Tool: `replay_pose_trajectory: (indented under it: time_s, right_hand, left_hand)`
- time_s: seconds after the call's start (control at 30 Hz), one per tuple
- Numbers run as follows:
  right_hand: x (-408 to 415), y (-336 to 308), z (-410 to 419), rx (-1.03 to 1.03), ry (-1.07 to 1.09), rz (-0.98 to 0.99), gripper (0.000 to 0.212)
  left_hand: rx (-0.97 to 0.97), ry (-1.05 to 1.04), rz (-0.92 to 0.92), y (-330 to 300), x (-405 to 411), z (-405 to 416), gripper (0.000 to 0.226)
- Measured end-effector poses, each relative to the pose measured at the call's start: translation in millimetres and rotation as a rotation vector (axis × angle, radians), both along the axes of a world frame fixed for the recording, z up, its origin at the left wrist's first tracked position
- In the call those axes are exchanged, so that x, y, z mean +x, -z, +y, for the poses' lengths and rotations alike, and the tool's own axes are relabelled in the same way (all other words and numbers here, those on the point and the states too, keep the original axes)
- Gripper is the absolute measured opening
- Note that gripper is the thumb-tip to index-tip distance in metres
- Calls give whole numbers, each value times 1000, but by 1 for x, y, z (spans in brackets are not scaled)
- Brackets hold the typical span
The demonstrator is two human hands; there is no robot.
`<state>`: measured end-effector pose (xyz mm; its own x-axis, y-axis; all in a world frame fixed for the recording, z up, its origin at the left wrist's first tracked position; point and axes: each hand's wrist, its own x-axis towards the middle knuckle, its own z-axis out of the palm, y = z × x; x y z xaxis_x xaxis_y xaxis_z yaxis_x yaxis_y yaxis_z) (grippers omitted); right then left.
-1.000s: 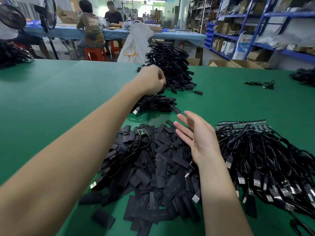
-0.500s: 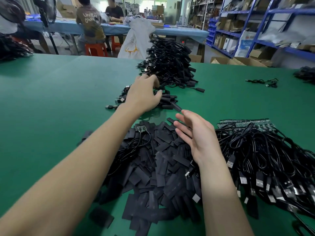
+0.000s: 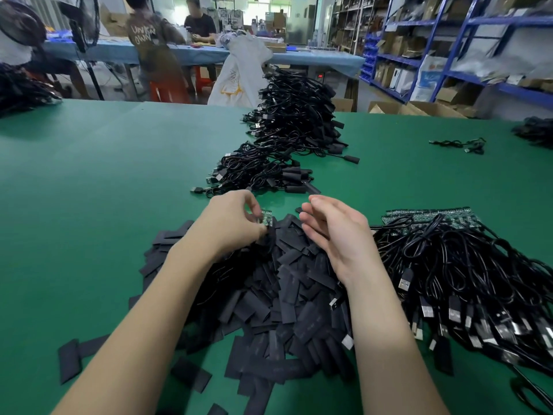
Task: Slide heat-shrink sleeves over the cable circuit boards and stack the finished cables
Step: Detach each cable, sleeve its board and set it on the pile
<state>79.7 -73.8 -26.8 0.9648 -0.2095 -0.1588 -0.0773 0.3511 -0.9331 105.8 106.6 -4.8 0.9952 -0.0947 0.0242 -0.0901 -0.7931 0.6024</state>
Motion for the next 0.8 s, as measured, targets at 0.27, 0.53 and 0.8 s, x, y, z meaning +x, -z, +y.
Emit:
replay_pose_trajectory:
  time_s: [0.27, 0.53, 0.8]
  right_hand:
    - [4, 7, 12, -50, -63, 40, 9]
    - [-2, 1, 13, 36, -99, 37, 13]
    - [-6, -3, 13, 116, -189, 35, 12]
  left_hand:
    - [-391, 171, 93, -7, -3, -3, 36]
    - [-510, 183, 156, -3, 1, 1, 31]
    - [-894, 137, 287, 2, 1, -8, 28]
